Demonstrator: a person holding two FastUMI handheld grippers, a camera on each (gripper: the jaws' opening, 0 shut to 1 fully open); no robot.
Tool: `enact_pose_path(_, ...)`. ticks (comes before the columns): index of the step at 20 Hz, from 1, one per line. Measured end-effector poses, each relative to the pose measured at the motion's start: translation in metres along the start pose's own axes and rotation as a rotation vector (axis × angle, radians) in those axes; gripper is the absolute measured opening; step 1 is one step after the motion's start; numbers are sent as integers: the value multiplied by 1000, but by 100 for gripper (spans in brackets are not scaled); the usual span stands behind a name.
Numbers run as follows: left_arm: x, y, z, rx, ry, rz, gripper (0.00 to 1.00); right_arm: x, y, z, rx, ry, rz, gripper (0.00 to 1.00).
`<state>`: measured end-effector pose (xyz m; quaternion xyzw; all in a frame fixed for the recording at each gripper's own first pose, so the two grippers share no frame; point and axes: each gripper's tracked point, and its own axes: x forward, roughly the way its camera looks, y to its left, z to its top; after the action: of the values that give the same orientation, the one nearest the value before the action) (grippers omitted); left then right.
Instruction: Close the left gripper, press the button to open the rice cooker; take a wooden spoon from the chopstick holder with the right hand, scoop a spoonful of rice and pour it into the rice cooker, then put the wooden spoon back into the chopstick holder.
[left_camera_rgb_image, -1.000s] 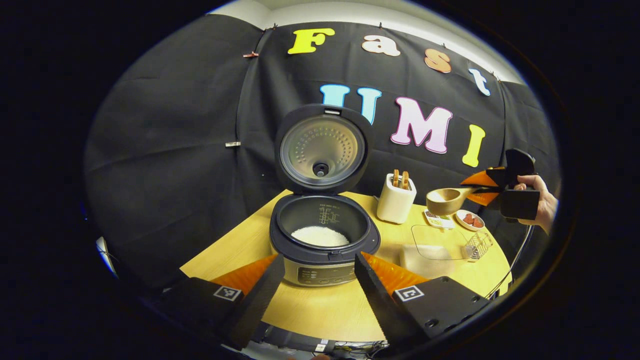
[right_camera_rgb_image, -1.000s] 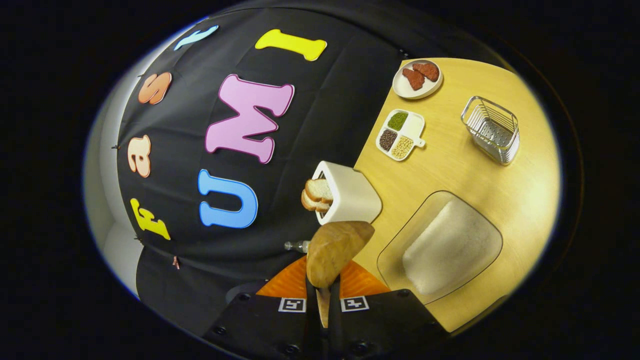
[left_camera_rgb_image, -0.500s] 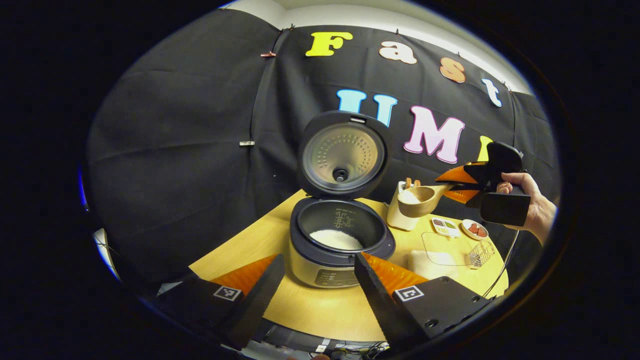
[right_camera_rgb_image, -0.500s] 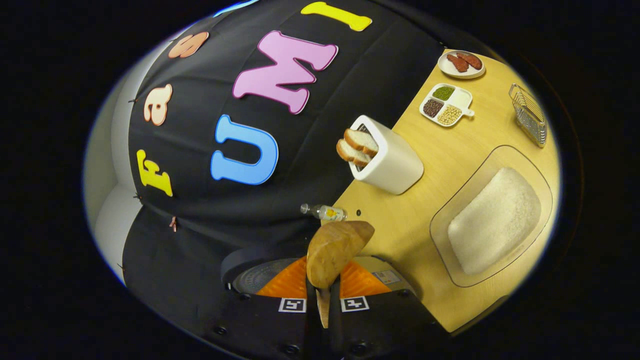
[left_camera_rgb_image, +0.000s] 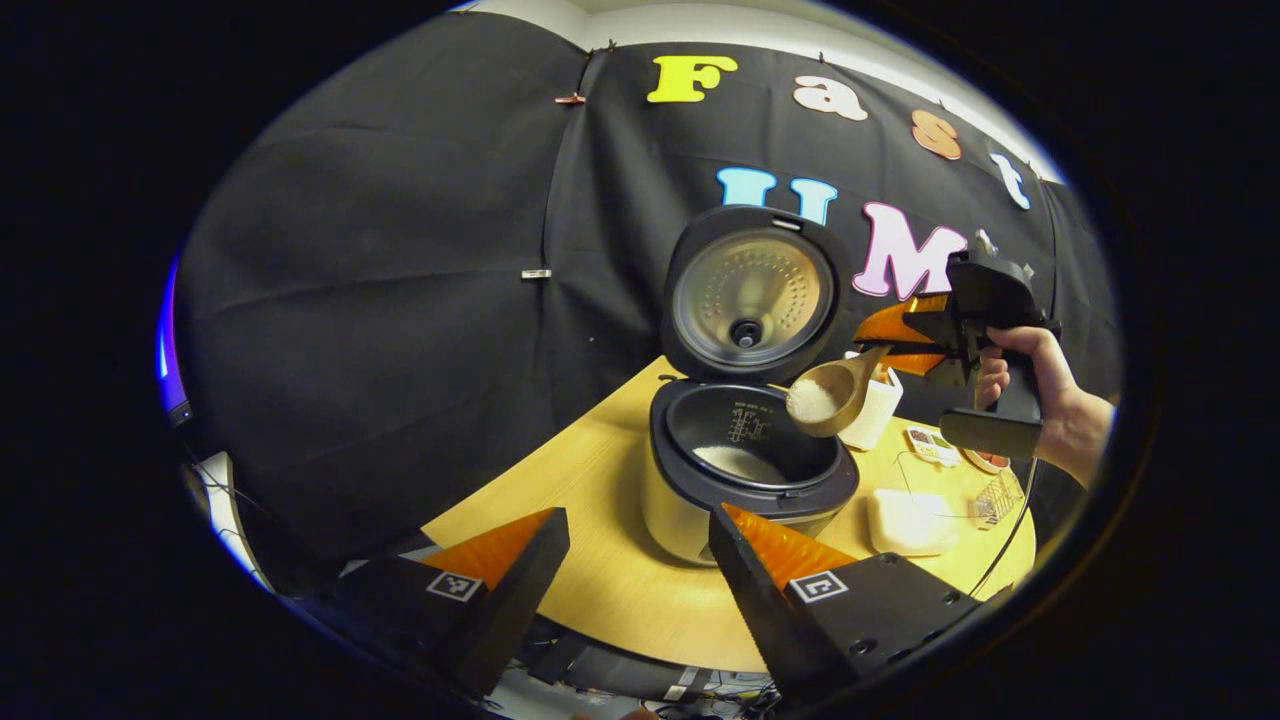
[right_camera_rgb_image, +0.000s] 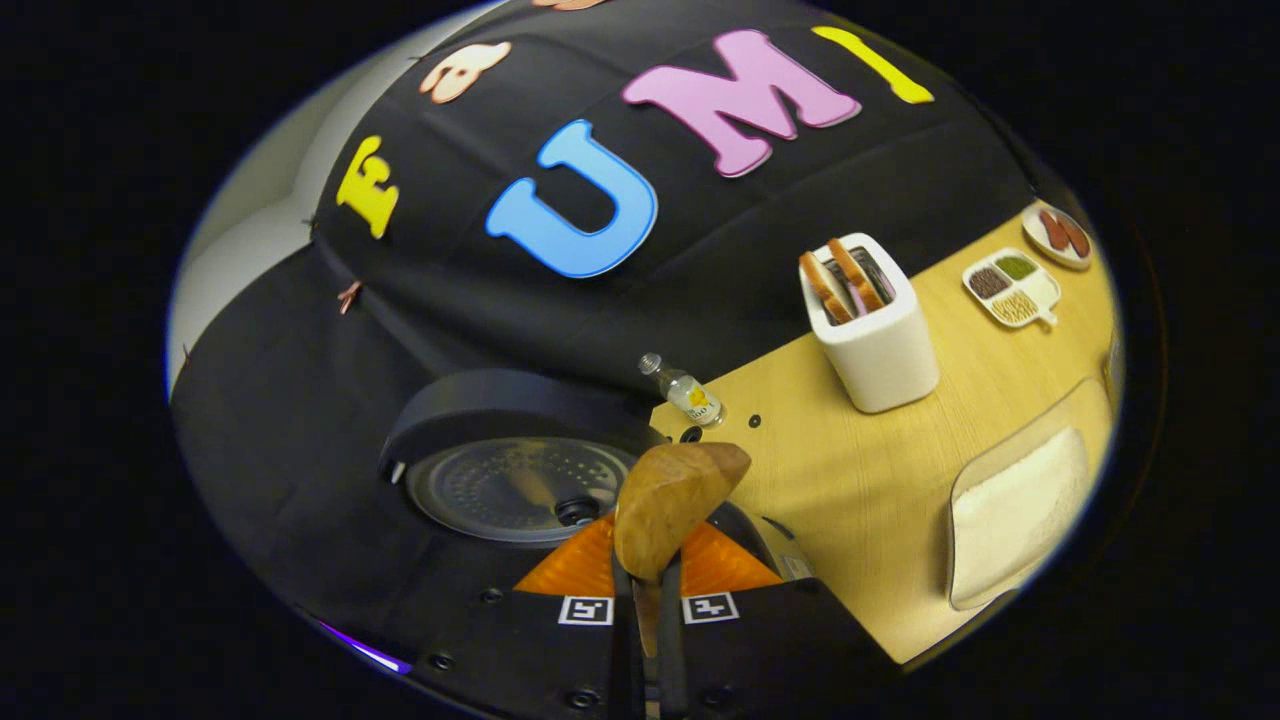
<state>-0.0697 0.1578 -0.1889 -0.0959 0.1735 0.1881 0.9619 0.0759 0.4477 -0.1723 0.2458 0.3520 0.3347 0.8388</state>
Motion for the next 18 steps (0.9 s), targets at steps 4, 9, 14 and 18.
enact_pose_path(4, 0, 3, -6, -17, 12, 6, 95, 9, 29, -3, -286, -36, 56, 10)
enact_pose_path(9, 3, 8, -11, 5, 19, 13, 95, 19, 56, 0, -539, -80, 130, 10)
enact_pose_path(14, 6, 12, -10, -19, 22, 16, 96, 17, 72, -17, -760, -75, 208, 10)
enact_pose_path(18, 5, 19, -6, -56, 18, 32, 96, 15, 77, -41, -868, -42, 269, 10)
